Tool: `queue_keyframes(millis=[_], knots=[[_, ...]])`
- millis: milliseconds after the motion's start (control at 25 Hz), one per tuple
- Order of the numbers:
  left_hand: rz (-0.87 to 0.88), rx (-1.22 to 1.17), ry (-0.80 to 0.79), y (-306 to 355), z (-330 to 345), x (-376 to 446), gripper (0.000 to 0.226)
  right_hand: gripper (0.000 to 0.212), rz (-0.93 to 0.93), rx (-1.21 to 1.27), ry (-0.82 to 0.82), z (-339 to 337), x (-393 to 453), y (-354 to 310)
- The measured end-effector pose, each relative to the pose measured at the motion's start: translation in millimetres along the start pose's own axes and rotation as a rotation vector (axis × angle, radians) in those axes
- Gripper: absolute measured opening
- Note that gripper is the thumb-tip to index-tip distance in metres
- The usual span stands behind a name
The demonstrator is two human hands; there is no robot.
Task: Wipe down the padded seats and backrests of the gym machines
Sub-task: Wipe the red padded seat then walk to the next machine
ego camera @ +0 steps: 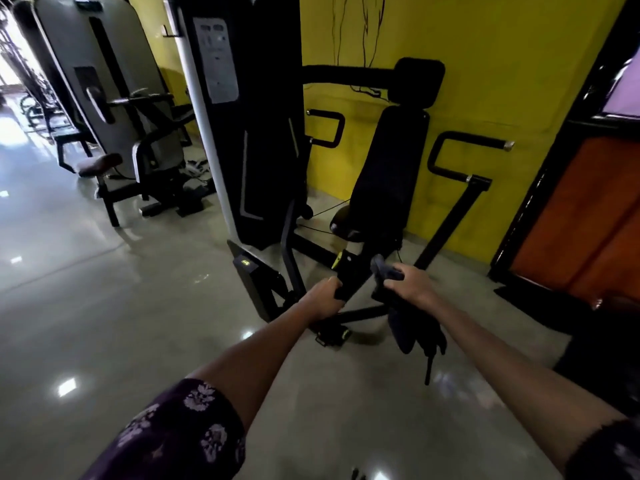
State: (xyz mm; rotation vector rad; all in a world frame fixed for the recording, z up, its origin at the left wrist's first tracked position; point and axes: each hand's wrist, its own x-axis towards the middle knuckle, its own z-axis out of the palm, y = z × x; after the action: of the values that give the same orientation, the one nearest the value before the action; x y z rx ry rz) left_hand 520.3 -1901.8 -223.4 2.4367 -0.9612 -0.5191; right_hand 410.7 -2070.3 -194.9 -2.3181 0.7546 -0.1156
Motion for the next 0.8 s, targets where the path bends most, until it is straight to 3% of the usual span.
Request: queue_keyframes(millis=[280,800], knots=[[0.085,-0.028,-0.012,33.9,-46.1,194.7,0.043,0.03,-0.005,-0.01,0.004,-59.1,170.3,9.3],[0.2,-0.017,0.03,63.5,-119.6,509.1,0.05,0.031,-0.058,-0.065,0.138,-146.1,459.4,2.4]])
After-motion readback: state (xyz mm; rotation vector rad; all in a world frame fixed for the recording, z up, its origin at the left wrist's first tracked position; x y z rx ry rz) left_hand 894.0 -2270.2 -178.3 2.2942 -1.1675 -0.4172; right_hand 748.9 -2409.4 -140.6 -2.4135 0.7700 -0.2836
